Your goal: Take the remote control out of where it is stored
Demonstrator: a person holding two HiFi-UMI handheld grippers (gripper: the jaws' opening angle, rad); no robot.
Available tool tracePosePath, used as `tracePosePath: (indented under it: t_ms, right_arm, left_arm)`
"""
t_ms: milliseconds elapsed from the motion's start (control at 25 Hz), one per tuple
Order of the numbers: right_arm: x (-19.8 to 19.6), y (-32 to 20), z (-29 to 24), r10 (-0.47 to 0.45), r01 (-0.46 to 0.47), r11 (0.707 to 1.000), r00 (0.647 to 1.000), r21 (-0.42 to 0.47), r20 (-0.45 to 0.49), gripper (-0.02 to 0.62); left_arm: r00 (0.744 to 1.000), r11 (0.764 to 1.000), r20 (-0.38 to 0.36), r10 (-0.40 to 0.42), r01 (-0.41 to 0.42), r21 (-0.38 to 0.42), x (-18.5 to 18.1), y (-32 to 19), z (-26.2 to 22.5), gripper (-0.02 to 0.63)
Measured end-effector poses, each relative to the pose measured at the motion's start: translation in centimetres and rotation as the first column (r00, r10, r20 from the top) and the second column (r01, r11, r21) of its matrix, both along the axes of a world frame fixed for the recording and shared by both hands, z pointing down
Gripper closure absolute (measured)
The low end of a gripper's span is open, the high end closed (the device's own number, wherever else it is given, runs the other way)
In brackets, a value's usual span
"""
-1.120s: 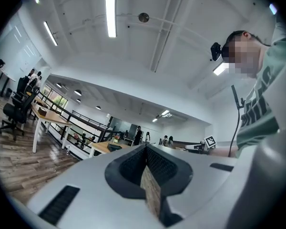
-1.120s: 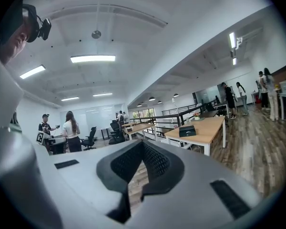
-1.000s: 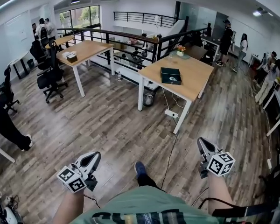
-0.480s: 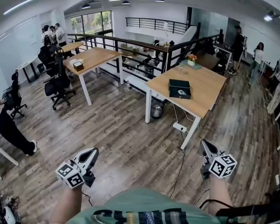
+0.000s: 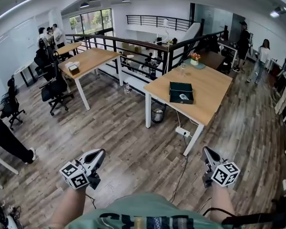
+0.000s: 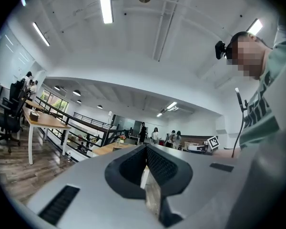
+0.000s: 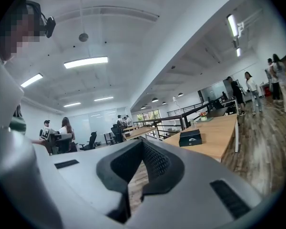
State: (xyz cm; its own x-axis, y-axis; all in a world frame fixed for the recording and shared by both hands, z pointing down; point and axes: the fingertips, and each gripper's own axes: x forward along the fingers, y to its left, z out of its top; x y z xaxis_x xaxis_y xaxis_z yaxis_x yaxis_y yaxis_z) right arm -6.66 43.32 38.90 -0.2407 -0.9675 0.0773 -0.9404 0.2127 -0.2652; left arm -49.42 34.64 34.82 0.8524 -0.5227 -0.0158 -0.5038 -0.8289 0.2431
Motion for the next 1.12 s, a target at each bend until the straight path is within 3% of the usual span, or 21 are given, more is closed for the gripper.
tracePosePath:
  t_ms: [240,480,880,1120]
  right_arm:
    - [0.8,-2.5,1.3,0.058,-0.058,0.998,0.998,-0.038,0.003,0.591]
    - [-1.3,-7.7,-0.3,0.145,-0.146,0.989,0.988,-0.015,-0.042,0.591]
    - [-9.7,-18.6,-2.5,0.266,-0.267,0.964,0.962,-0.008,-0.053,0.591]
    - [-12.6,-23.0,-1.9,0.287,-0.291,0.955,0.955,-0.051,-0.071,0.591]
  left_arm:
    - [0.998,0.998,-0.025,0.056,-0.057,-0.029,1.5,-5.5,1.4,0.601]
    - [0.985,0.987,-0.048,0.164,-0.163,0.013,0.8,-13.7,1.7,0.601]
    - [0.968,0.967,-0.027,0.249,-0.248,0.054,-7.9,-28.7,0.6,0.601]
    - [0.959,0.960,-0.043,0.280,-0.278,0.046,-9.8,-34.6,1.6,0.601]
